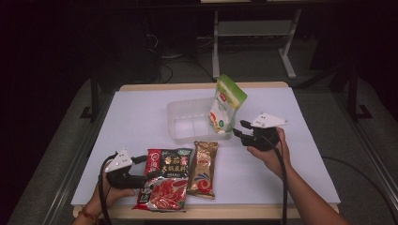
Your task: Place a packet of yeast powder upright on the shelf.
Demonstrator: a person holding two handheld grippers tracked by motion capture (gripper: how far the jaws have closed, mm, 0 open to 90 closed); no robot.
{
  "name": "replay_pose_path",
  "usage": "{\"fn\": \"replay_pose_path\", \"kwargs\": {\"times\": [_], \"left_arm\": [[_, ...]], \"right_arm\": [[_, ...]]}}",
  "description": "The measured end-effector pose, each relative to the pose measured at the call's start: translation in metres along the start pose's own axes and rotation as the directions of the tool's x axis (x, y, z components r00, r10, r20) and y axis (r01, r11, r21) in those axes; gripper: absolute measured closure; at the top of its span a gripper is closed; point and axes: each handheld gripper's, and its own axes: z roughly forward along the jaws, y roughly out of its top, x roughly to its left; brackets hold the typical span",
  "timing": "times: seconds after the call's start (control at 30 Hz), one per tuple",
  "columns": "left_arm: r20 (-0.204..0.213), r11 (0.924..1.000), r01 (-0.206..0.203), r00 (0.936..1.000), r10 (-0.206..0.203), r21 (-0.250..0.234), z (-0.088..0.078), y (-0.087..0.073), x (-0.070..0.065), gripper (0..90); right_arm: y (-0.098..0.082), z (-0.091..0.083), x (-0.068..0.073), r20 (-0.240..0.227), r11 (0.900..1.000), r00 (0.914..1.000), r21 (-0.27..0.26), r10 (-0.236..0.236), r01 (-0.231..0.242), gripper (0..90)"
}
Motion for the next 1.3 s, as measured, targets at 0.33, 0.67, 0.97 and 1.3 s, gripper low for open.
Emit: {"fn": "replay_pose_path", "kwargs": {"times": [0.33, 0.67, 0.97, 1.3], "left_arm": [[0.016, 0.9994, -0.031, 0.9994, 0.031, 0.015, 0.009, 0.012, -0.004, 28.3], [0.024, 0.9918, -0.108, 0.994, 0.107, 0.068, 0.02, 0.022, -0.014, 28.6], [0.005, 0.9946, -0.098, 0.9952, 0.098, 0.036, 0.015, 0.021, -0.013, 28.4], [-0.016, 0.9947, -0.099, 0.9949, 0.1, 0.029, 0.009, 0.01, -0.016, 27.4]], "right_arm": [[-0.015, -0.012, 0.008, -0.086, 0.999, 0.9961, 0.026, 0.022, -0.02, 52.2], [-0.023, -0.001, 0.025, -0.198, 0.997, 0.9784, 0.061, 0.06, -0.049, 47.1], [-0.022, 0.016, 0.038, -0.252, 0.993, 0.9644, 0.101, 0.079, -0.055, 43.0], [-0.028, 0.037, 0.044, -0.315, 0.978, 0.9355, 0.176, 0.16, -0.108, 32.4]]}}
